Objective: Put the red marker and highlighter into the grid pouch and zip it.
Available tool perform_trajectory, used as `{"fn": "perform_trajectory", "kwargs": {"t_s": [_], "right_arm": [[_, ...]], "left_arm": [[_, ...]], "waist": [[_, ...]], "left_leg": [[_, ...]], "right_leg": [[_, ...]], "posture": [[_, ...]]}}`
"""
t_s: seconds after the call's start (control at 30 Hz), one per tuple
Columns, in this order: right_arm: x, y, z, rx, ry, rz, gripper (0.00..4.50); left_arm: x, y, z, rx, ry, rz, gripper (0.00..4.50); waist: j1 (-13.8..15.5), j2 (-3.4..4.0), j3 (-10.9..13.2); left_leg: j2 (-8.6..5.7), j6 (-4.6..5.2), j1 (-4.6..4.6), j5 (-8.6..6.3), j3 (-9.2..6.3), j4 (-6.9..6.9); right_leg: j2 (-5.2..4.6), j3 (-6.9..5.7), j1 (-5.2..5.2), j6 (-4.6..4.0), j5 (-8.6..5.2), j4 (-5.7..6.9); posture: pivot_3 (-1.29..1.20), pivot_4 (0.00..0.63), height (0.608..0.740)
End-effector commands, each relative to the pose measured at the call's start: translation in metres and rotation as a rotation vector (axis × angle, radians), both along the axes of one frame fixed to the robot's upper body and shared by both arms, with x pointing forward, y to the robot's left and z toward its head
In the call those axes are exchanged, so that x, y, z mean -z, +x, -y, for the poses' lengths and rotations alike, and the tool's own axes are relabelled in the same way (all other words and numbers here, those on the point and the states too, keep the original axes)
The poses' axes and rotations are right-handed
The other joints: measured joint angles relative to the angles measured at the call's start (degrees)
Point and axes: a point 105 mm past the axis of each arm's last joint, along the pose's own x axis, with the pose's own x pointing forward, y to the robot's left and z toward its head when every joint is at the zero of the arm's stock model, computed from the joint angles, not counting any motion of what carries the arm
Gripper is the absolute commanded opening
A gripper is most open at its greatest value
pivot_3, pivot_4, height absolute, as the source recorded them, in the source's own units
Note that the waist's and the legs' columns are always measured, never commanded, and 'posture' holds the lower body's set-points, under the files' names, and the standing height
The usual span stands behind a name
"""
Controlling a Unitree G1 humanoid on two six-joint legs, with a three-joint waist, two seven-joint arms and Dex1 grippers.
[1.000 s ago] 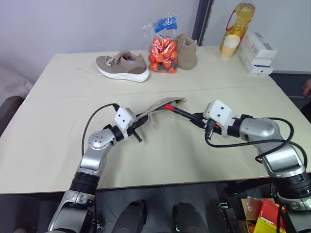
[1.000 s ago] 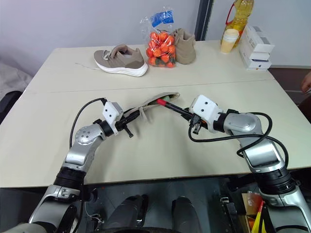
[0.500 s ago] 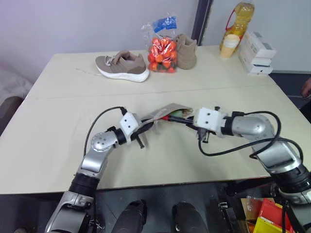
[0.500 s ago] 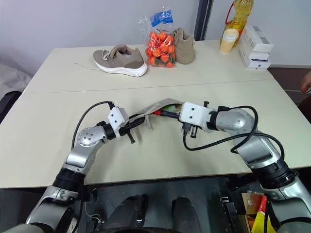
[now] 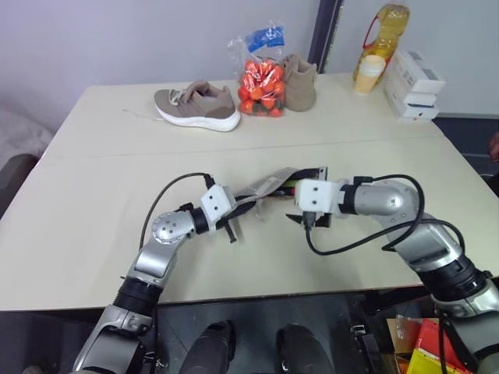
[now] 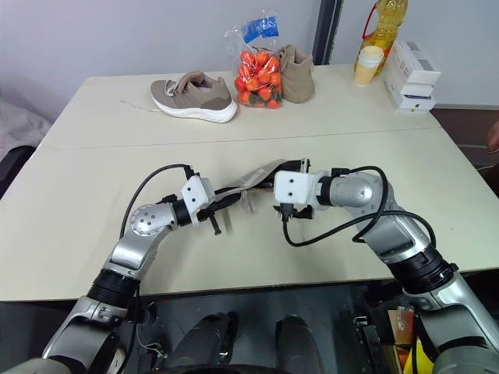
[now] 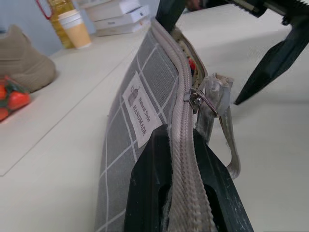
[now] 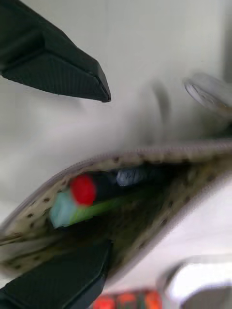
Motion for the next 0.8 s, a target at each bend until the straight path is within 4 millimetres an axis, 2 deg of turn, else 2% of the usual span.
{"fn": "perform_trajectory", "kwargs": {"t_s": [0.03, 0.17, 0.23, 0.33, 0.5, 0.67, 0.77, 0.8], "right_arm": [[-0.03, -0.004, 0.01, 0.042, 0.174, 0.007, 4.44], [-0.031, -0.009, 0.021, 0.096, 0.337, -0.096, 4.44], [-0.02, -0.017, 0.02, 0.103, 0.415, -0.209, 4.44], [-0.009, -0.022, 0.01, 0.115, 0.563, -0.332, 4.44], [-0.009, 0.001, -0.015, 0.235, 0.757, -0.333, 4.44], [-0.011, 0.004, -0.04, 0.228, 0.799, -0.324, 4.44], [-0.011, 0.005, -0.047, 0.226, 0.821, -0.33, 3.67], [-0.012, 0.004, -0.049, 0.22, 0.831, -0.338, 3.22]], "left_arm": [[-0.03, 0.013, -0.007, -0.07, -0.135, 0.02, 0.0], [-0.04, 0.027, -0.005, -0.124, -0.242, -0.039, 0.0], [-0.047, 0.034, 0.002, -0.128, -0.318, -0.094, 0.0], [-0.052, 0.037, 0.015, -0.096, -0.367, -0.155, 0.0], [-0.055, 0.039, 0.034, -0.051, -0.397, -0.243, 0.0], [-0.054, 0.039, 0.039, -0.042, -0.389, -0.259, 0.0], [-0.053, 0.037, 0.04, -0.036, -0.38, -0.258, 0.0], [-0.053, 0.037, 0.039, -0.037, -0.379, -0.257, 0.0]], "waist": [[0.1, -0.02, 0.0], [0.3, -0.07, 0.0], [0.3, -0.08, 0.0], [0.0, -0.12, 0.1], [-0.5, -0.11, 0.1], [0.0, -0.11, 0.1], [-0.1, -0.11, 0.1], [-0.1, -0.11, 0.1]], "left_leg": [[0.0, 0.0, 0.0, 0.0, -0.01, 0.0], [-0.01, 0.01, -0.01, 0.0, -0.05, 0.04], [-0.02, 0.01, -0.01, 0.0, -0.04, 0.04], [-0.02, 0.01, -0.02, 0.0, -0.05, 0.05], [0.0, 0.0, -0.02, 0.01, -0.03, 0.04], [-0.02, -0.02, -0.02, 0.02, -0.05, 0.03], [-0.08, -0.01, -0.05, 0.01, -0.05, 0.03], [-0.08, -0.01, -0.05, 0.01, -0.04, 0.04]], "right_leg": [[0.0, 0.0, 0.0, 0.0, 0.0, 0.0], [0.0, -0.01, 0.05, 0.01, 0.0, 0.0], [0.0, -0.05, 0.05, 0.01, 0.01, 0.0], [0.01, -0.06, 0.05, 0.02, 0.01, 0.01], [0.04, -0.03, -0.03, 0.02, 0.02, 0.09], [0.05, -0.02, -0.06, 0.01, 0.02, 0.11], [0.04, -0.02, -0.07, 0.02, 0.02, 0.09], [0.03, -0.01, -0.07, 0.03, 0.03, 0.09]], "posture": [[0.0, 0.15, 0.74], [0.0, 0.15, 0.74], [0.0, 0.15, 0.74], [0.0, 0.15, 0.74], [0.0, 0.15, 0.74], [0.0, 0.15, 0.74], [0.0, 0.15, 0.74], [0.0, 0.15, 0.74]]}}
